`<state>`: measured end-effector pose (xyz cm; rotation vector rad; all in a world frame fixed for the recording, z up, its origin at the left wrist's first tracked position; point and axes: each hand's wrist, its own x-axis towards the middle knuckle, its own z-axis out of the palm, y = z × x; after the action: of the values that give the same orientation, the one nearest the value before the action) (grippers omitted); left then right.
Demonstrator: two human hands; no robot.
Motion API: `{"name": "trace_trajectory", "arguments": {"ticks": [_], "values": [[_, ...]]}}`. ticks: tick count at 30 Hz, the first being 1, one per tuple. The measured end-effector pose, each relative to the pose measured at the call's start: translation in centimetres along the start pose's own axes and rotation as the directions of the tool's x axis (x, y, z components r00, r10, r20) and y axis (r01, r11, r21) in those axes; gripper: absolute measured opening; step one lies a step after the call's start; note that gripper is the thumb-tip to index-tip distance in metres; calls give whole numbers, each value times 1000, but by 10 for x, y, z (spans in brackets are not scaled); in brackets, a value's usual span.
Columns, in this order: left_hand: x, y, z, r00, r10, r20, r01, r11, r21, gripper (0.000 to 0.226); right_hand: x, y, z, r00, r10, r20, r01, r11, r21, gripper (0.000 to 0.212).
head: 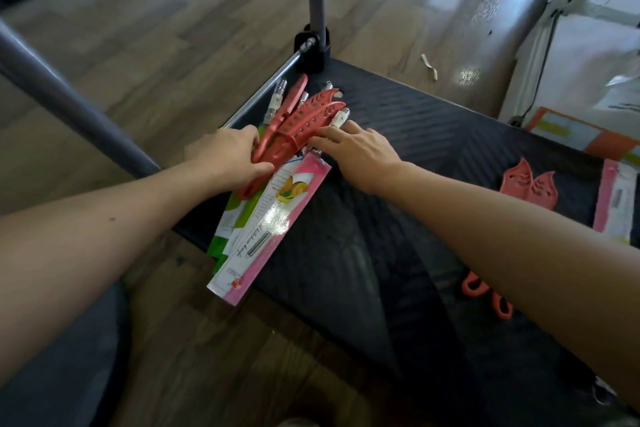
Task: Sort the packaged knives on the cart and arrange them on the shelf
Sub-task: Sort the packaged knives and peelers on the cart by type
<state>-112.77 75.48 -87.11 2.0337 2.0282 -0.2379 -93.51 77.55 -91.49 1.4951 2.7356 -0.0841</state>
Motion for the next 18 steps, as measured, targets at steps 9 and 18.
{"name": "trace_trajectory", "arguments": {"ticks": [9,18], "values": [[10,2,11,999,-39,28,44,980,-196,43,1,7,-2,993,-111,-29,104,976,-194,36],[12,25,2,968,-175,178,247,768,-591,39,-36,20,-19,994,-55,98,80,957,-280,39]]}}
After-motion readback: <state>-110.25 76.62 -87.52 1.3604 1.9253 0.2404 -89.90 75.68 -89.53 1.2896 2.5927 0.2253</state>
